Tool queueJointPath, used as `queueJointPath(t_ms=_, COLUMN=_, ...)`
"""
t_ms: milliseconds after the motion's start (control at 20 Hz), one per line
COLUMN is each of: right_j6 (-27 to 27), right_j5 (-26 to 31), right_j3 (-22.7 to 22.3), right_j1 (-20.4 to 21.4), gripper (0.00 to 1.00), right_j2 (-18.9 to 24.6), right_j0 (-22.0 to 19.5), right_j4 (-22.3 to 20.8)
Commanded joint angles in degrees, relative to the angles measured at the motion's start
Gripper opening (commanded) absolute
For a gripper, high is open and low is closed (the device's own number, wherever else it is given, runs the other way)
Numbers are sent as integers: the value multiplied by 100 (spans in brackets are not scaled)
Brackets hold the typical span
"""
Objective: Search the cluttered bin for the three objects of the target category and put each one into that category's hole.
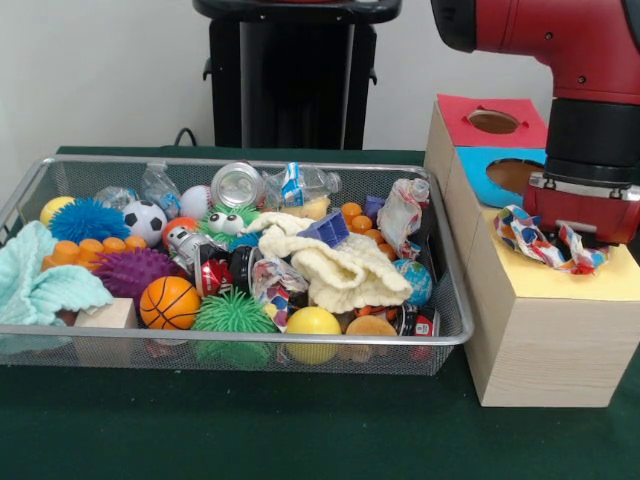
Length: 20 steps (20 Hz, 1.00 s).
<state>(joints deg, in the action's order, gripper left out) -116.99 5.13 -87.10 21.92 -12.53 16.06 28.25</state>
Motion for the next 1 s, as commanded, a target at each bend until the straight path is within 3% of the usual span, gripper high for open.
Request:
queueJointPath(t_ms=50, right_j6=242, right_j5=2687, right_j3=825, right_j1=-174, gripper=0, right_j2=-240, right_j0=4, right_j4=-855)
queueJointPath(t_ms=250, right_j6=17, right_j5=2736, right_j3=879, right_j1=-45, gripper=0, right_j2=-393, right_j0=134, right_j4=-999)
queueJointPath(t_ms=400, right_j6=-50, right_j5=2733, right_j3=928, right_j1=32, gripper=0, right_j2=-247, right_j0=70, right_j4=-1126)
queueJointPath(t_ms=700, right_j6=-195, right_j5=3475, right_j3=1074, right_j1=519, gripper=0, right_j2=-383, right_j0=127, right_j4=-1322)
queueJointPath(t_ms=1000, right_j6=-256, right_j5=3573, right_j3=997, right_j1=722, gripper=0, right_j2=-223, right_j0=41, right_j4=-1400)
